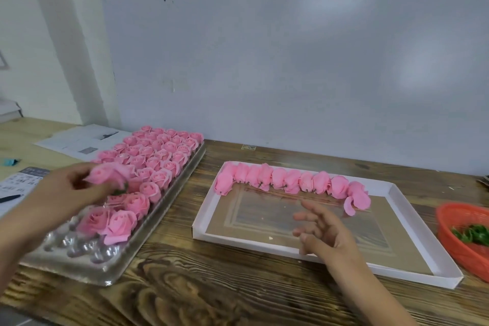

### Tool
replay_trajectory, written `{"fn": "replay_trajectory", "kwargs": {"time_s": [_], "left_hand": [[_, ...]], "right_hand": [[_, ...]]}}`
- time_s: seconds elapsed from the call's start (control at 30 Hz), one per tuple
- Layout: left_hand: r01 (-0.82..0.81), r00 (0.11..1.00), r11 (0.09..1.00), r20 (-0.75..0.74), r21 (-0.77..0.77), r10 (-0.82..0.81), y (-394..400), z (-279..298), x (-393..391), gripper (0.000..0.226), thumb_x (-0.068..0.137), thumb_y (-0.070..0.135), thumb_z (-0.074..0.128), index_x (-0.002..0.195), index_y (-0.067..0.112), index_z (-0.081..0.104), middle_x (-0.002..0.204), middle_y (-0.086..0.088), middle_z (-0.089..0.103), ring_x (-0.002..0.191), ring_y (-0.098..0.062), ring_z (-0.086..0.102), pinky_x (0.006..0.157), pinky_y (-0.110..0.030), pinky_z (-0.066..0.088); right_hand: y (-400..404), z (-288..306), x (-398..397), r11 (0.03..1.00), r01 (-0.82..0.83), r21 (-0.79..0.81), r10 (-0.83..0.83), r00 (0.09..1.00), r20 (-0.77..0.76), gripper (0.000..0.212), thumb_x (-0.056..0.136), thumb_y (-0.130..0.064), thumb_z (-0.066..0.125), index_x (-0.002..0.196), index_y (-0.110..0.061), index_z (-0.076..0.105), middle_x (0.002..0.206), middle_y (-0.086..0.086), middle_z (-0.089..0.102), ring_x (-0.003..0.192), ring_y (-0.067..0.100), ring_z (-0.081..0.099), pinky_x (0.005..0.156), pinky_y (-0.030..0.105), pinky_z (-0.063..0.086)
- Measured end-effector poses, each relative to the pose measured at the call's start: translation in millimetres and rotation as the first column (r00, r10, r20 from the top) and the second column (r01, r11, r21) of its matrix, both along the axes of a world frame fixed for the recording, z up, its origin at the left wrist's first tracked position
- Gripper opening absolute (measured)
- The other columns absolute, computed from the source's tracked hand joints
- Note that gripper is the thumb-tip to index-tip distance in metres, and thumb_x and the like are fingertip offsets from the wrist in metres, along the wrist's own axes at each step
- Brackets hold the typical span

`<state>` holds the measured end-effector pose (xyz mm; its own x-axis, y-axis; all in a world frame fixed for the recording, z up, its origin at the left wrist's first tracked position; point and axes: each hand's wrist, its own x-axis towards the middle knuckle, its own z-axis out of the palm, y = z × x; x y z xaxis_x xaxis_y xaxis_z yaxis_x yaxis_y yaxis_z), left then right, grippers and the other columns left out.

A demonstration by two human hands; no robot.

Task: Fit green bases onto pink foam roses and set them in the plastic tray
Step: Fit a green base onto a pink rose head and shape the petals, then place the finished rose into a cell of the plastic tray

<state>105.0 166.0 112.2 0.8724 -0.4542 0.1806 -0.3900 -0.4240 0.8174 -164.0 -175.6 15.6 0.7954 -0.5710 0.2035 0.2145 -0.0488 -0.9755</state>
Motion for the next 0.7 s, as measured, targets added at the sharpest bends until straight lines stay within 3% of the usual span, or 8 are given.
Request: {"fn": "replay_trajectory", "kwargs": {"time_s": [0.07,0.13,0.27,0.33,0.4,0.47,0.57,0.7], "left_hand": [[-0.102,0.994,0.995,0.025,0.009,0.102,26.8,-5.7,41.7,0.021,0.066,0.040,0.081,0.086,0.039,0.075,0.081,0.009,0.077,0.083,-0.029,0.073,0.079,-0.049,0.059],[-0.187,0.982,0.981,0.047,0.046,0.185,45.2,-18.6,81.0,0.022,0.073,0.022,0.086,0.080,0.039,0.076,0.077,0.008,0.076,0.082,-0.029,0.072,0.077,-0.049,0.059],[-0.190,0.982,0.942,0.033,0.276,0.188,49.4,-51.4,132.5,0.018,0.081,-0.010,0.077,0.071,0.005,0.076,0.073,-0.016,0.069,0.085,-0.051,0.065,0.078,-0.045,0.049],[-0.129,0.992,0.921,0.037,0.369,0.124,46.3,-56.7,135.5,0.021,0.079,0.001,0.083,0.066,0.016,0.077,0.069,-0.013,0.071,0.077,-0.044,0.067,0.075,-0.047,0.050],[-0.067,0.998,0.922,0.047,0.380,0.053,43.4,-56.8,122.4,0.011,0.076,0.023,0.089,0.076,0.027,0.079,0.070,-0.001,0.075,0.067,-0.033,0.070,0.064,-0.046,0.055],[-0.031,0.998,0.927,0.056,0.373,0.011,40.1,-55.5,111.3,0.013,0.074,0.031,0.089,0.082,0.032,0.078,0.072,0.004,0.076,0.064,-0.027,0.072,0.061,-0.044,0.057],[-0.010,0.995,0.911,0.094,0.413,-0.032,28.8,-54.3,104.7,0.018,0.071,0.027,0.091,0.081,0.033,0.077,0.075,0.011,0.077,0.071,-0.017,0.074,0.073,-0.043,0.058],[-0.014,0.996,0.889,0.082,0.457,-0.026,20.0,-49.2,103.6,0.023,0.067,0.016,0.093,0.079,0.027,0.077,0.073,0.011,0.076,0.071,-0.016,0.074,0.077,-0.045,0.058]], "right_hand": [[0.4,0.6,-0.4,1.000,-0.005,0.001,0.005,1.000,0.002,0.056,0.087,0.020,0.054,0.124,-0.022,0.059,0.104,0.002,0.070,0.086,0.021,0.066,0.063,0.031,0.054],[1.0,2.4,-0.9,1.000,-0.012,0.010,0.012,1.000,0.005,0.055,0.087,0.018,0.055,0.124,-0.021,0.059,0.105,0.003,0.070,0.086,0.022,0.066,0.063,0.030,0.054],[1.8,4.8,-2.2,0.999,-0.010,0.037,0.010,1.000,0.010,0.054,0.086,0.020,0.054,0.124,-0.018,0.059,0.106,0.007,0.069,0.084,0.021,0.065,0.060,0.028,0.054],[1.7,5.5,-2.7,0.999,-0.013,0.042,0.013,1.000,0.005,0.054,0.086,0.021,0.053,0.125,-0.017,0.059,0.107,0.008,0.069,0.084,0.021,0.065,0.060,0.029,0.054],[1.5,5.8,-3.2,0.999,-0.018,0.038,0.018,1.000,-0.001,0.055,0.087,0.021,0.052,0.125,-0.017,0.059,0.108,0.009,0.068,0.084,0.021,0.065,0.061,0.029,0.054],[1.2,5.4,-3.2,0.999,-0.019,0.034,0.019,1.000,-0.003,0.055,0.087,0.021,0.052,0.125,-0.018,0.059,0.107,0.008,0.069,0.085,0.021,0.065,0.062,0.029,0.054],[0.6,3.9,-2.6,0.999,-0.017,0.028,0.017,1.000,-0.005,0.055,0.087,0.020,0.053,0.124,-0.019,0.059,0.106,0.005,0.069,0.085,0.021,0.065,0.062,0.028,0.054],[0.0,2.2,-0.9,1.000,-0.014,0.017,0.014,1.000,-0.004,0.056,0.086,0.022,0.052,0.123,-0.020,0.059,0.104,0.005,0.070,0.083,0.020,0.065,0.061,0.029,0.054]]}}
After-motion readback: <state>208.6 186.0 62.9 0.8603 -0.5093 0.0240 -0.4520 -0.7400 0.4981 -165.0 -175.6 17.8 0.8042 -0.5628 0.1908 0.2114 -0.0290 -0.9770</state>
